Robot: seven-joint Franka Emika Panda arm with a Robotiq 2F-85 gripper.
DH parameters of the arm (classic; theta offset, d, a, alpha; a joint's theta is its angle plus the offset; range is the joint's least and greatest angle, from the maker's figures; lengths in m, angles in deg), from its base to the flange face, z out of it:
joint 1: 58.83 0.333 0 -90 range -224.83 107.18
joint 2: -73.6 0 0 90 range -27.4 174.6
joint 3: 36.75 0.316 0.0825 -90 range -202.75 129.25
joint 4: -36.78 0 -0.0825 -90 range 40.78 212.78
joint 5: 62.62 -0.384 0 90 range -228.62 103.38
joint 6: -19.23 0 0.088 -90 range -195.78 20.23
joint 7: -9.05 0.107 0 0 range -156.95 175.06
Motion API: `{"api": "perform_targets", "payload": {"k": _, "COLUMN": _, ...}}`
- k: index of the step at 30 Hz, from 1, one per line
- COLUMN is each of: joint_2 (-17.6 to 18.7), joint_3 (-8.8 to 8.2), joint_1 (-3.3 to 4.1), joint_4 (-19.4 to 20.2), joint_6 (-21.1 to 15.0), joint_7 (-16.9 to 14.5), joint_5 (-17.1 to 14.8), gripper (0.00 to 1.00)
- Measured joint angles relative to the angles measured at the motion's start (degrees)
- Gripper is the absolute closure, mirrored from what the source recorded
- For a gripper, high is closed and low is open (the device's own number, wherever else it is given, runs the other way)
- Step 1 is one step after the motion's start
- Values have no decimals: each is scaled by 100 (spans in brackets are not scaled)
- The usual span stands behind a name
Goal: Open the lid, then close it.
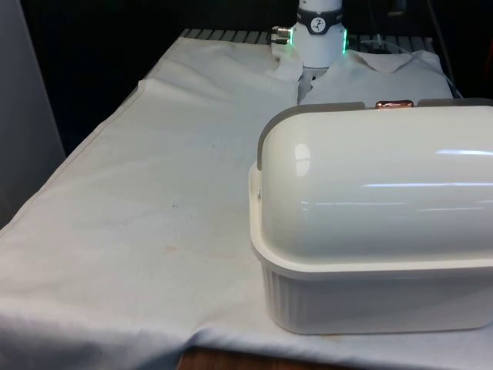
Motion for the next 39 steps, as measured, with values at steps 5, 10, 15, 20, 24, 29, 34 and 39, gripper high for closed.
{"api": "perform_targets", "payload": {"k": 5, "joint_2": 11, "joint_3": 17, "joint_1": 23, "joint_4": -23, "joint_6": 11, "joint_7": 6, "joint_5": 0, "gripper": 100}}
{"api": "perform_targets", "payload": {"k": 10, "joint_2": 11, "joint_3": 29, "joint_1": 69, "joint_4": -23, "joint_6": 11, "joint_7": 52, "joint_5": 69, "gripper": 84}}
{"api": "perform_targets", "payload": {"k": 15, "joint_2": 11, "joint_3": 29, "joint_1": 86, "joint_4": -23, "joint_6": 11, "joint_7": 74, "joint_5": 97, "gripper": 60}}
{"api": "perform_targets", "payload": {"k": 20, "joint_2": 11, "joint_3": 29, "joint_1": 92, "joint_4": -23, "joint_6": 11, "joint_7": 80, "joint_5": 103, "gripper": 37}}
{"api": "perform_targets", "payload": {"k": 24, "joint_2": 17, "joint_3": 29, "joint_1": 97, "joint_4": -23, "joint_6": 11, "joint_7": 80, "joint_5": 109, "gripper": 16}}
{"api": "perform_targets", "payload": {"k": 29, "joint_2": 40, "joint_3": 34, "joint_1": 115, "joint_4": -46, "joint_6": -11, "joint_7": 80, "joint_5": 109, "gripper": 0}}
{"api": "perform_targets", "payload": {"k": 34, "joint_2": 223, "joint_3": 23, "joint_1": 115, "joint_4": -201, "joint_6": -97, "joint_7": 80, "joint_5": 109, "gripper": 0}}
{"api": "perform_targets", "payload": {"k": 39, "joint_2": 441, "joint_3": 11, "joint_1": 109, "joint_4": -424, "joint_6": -138, "joint_7": 69, "joint_5": 109, "gripper": 0}}
